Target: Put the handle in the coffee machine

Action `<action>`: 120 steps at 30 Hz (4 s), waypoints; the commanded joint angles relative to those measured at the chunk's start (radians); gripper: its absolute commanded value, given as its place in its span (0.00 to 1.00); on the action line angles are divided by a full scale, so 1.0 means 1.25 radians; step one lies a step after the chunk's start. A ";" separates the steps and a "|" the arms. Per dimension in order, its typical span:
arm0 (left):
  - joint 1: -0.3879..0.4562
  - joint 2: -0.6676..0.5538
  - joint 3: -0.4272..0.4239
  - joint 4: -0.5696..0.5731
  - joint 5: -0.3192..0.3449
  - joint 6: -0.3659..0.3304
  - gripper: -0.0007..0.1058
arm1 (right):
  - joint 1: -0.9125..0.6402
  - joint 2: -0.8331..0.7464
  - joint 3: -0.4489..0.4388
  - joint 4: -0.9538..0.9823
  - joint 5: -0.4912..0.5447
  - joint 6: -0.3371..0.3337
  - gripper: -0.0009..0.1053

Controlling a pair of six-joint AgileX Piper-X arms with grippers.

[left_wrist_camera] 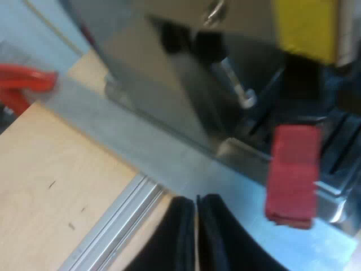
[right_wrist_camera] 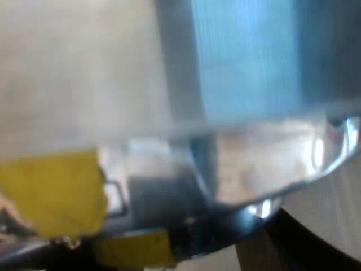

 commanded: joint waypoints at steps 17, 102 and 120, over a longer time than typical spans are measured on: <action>-0.085 0.103 -0.053 0.015 -0.061 -0.007 0.02 | -0.004 -0.028 -0.015 -0.054 -0.012 -0.005 0.39; -0.306 -0.083 0.121 0.076 -0.090 -0.364 0.01 | 0.121 -0.450 0.366 0.455 -0.156 0.229 0.39; -0.397 -0.117 0.146 0.037 -0.133 -0.445 0.01 | 0.200 -0.820 0.437 0.844 -0.312 0.255 0.54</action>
